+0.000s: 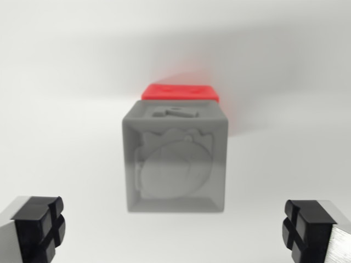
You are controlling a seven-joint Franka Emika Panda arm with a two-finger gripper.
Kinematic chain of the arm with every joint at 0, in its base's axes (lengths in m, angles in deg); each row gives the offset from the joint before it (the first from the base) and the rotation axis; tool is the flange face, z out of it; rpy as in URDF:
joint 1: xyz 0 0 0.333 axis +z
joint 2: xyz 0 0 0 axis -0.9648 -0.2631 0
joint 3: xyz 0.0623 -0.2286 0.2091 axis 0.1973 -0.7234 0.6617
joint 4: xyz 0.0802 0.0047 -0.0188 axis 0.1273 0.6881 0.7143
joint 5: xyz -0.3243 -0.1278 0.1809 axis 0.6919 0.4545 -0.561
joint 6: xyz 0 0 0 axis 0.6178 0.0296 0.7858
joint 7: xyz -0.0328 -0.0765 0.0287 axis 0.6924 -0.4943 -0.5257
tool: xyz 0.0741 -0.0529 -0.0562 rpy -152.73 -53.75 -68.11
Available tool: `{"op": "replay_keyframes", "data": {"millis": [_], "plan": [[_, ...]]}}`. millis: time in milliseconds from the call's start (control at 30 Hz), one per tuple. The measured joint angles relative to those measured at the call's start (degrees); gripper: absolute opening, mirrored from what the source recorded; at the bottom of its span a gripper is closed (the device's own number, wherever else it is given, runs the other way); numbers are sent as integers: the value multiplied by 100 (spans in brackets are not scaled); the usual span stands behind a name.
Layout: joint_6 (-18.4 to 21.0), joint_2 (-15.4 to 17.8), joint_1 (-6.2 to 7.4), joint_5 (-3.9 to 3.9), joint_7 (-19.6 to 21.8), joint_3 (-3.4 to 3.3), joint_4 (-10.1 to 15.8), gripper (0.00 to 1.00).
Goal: Destack cube
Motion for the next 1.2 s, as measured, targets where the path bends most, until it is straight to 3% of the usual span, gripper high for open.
{"op": "replay_keyframes", "data": {"millis": [567,967,1000,1200], "plan": [[-579,-584,13,0,5,-22,1,100],[-734,-771,21,0,5,-35,-30,100],[-737,-773,22,0,5,-35,-30,0],[-741,-775,24,0,5,-37,-35,0]]}}
